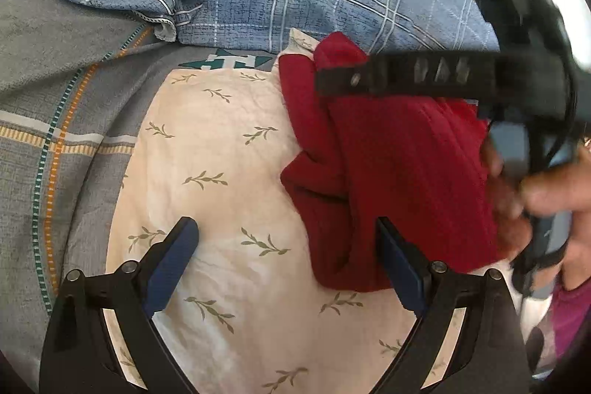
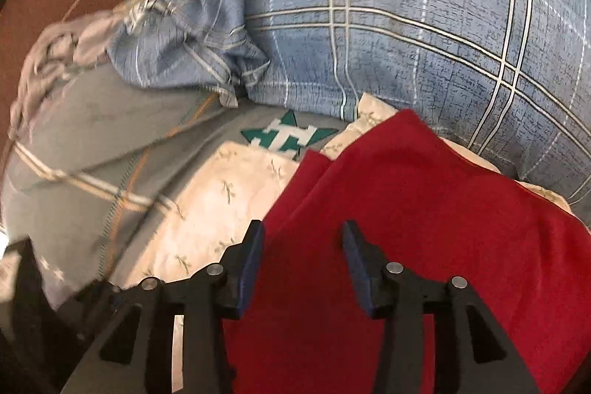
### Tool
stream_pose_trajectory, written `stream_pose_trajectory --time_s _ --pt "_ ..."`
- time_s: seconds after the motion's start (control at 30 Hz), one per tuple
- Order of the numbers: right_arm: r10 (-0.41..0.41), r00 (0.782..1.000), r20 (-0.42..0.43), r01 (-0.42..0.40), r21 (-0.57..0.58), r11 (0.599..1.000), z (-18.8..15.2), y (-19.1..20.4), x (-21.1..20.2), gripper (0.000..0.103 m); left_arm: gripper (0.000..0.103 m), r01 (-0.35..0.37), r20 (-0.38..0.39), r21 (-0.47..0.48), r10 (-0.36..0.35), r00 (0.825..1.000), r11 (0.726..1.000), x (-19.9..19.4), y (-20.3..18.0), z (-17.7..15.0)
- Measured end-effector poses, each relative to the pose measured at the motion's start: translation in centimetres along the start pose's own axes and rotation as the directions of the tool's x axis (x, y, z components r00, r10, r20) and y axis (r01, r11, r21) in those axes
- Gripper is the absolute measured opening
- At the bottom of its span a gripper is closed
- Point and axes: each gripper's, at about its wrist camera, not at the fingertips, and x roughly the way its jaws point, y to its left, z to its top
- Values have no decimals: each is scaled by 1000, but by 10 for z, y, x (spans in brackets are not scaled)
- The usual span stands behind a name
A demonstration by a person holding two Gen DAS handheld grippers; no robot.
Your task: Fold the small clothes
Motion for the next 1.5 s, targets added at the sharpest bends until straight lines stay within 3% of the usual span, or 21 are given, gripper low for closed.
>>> stream_pose_trajectory --time_s 0.1,0.17,0.33,0.5,0.7,0.73,0.8,0.87,0.93,1.03,1.1,1.37,1.5 --pt "-4 1000 5 4 -1 1000 -8 7 -12 46 95 87 -30 -4 -87 996 996 -5 4 -2" --pt "45 999 2 -45 6 999 -14 9 -23 45 95 138 -45 4 -138 989 990 -9 5 -3" --pt "70 997 -32 -72 -64 995 -32 29 -35 45 95 136 -33 90 -134 991 987 -15 -8 -9" --pt "4 997 -82 -12 -105 994 -39 40 -21 42 95 183 -30 121 -181 983 976 -16 -14 -16" --pt "48 999 -19 -48 39 998 -42 17 -47 44 94 251 4 92 -252 968 964 -11 -11 -16" --pt "43 999 -15 -42 47 998 -43 14 -52 44 88 254 0 90 -255 967 963 -9 -10 -16" --pt "32 999 -10 -31 69 997 -48 3 -61 44 63 246 -5 94 -247 969 965 -4 -10 -16" --pt "23 1000 -10 -22 92 995 -54 -7 -68 44 31 235 1 97 -236 972 967 -1 -10 -17" --pt "18 1000 -10 -17 122 992 -60 -18 -75 45 19 231 15 106 -234 972 967 0 -12 -17" --pt "24 1000 -11 -22 170 985 -67 -32 -80 46 17 238 18 113 -242 970 965 3 -15 -16" --pt "26 1000 -10 -23 188 982 -73 -36 -83 46 6 217 15 118 -220 975 969 6 -16 -16" --pt "22 1000 1 -22 176 984 -82 -33 -94 46 4 332 -16 18 -332 943 943 -24 -2 -29" --pt "35 999 -15 -32 194 980 -84 -35 -84 46 4 311 -46 21 -309 950 950 -19 -1 -32"
